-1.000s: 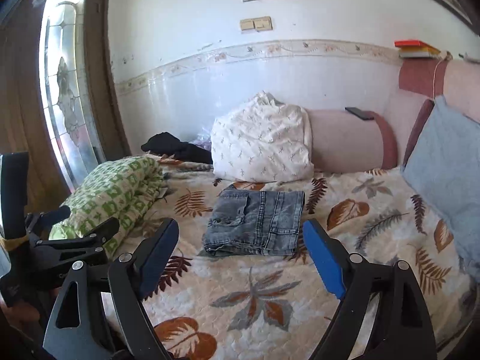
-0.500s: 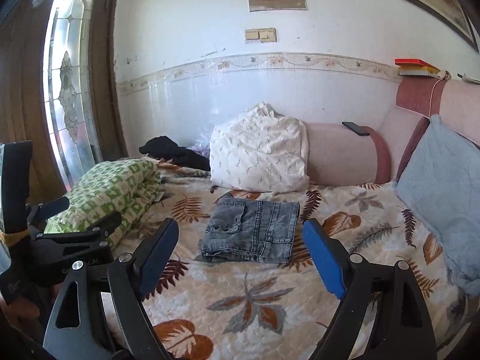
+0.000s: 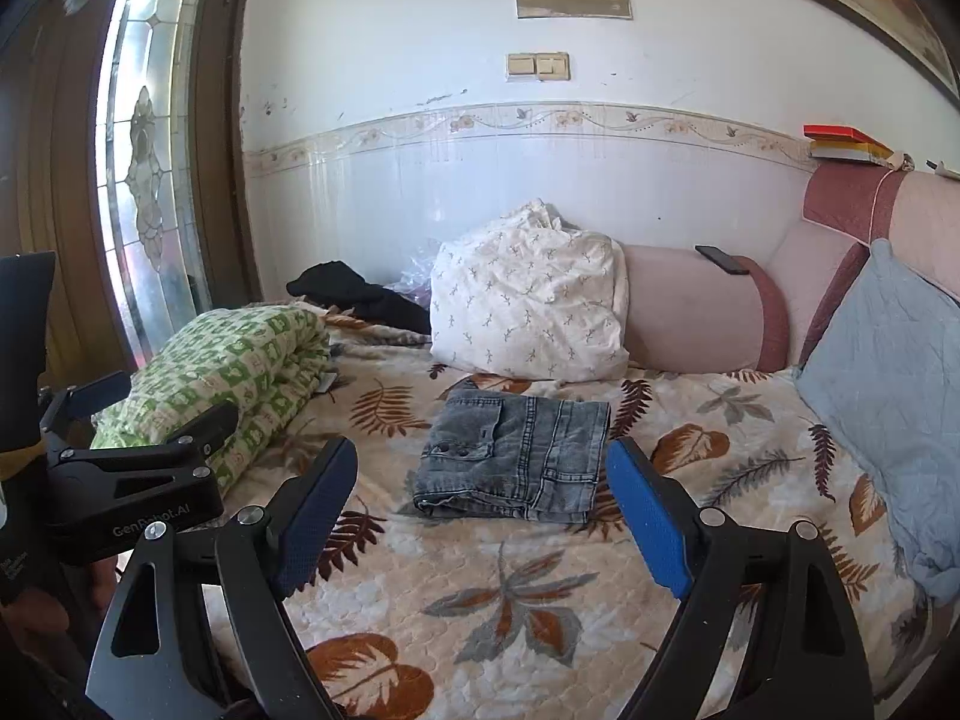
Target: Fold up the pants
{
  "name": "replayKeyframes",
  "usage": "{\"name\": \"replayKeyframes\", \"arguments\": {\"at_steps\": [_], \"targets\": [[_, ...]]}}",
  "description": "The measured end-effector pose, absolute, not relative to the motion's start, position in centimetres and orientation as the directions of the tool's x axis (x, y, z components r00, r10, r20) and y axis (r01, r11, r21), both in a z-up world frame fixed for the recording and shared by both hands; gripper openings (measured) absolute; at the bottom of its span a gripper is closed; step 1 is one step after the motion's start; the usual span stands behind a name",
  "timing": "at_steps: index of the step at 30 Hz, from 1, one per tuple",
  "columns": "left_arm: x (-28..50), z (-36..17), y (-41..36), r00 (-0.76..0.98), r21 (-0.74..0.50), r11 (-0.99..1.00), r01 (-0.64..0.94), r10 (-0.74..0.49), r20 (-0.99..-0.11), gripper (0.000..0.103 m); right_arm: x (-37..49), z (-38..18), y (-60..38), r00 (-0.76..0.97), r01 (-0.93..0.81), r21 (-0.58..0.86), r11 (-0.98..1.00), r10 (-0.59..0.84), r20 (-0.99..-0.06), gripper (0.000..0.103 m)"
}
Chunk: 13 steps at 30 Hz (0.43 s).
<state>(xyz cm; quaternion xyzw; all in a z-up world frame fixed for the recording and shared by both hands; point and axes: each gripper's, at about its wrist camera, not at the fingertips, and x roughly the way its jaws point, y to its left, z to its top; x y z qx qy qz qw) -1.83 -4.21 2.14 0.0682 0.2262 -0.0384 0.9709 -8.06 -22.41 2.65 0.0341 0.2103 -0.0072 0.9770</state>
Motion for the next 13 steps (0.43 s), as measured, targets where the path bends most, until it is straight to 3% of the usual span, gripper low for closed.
{"name": "replayKeyframes", "arguments": {"at_steps": [13], "targets": [[-1.8,1.92,-4.42,0.902,0.13,0.985,0.116,-0.05,-0.428,0.103,-7.29,2.1,-22.57,0.902,0.029,0.058,0.998,-0.001,-0.431,0.085]]}}
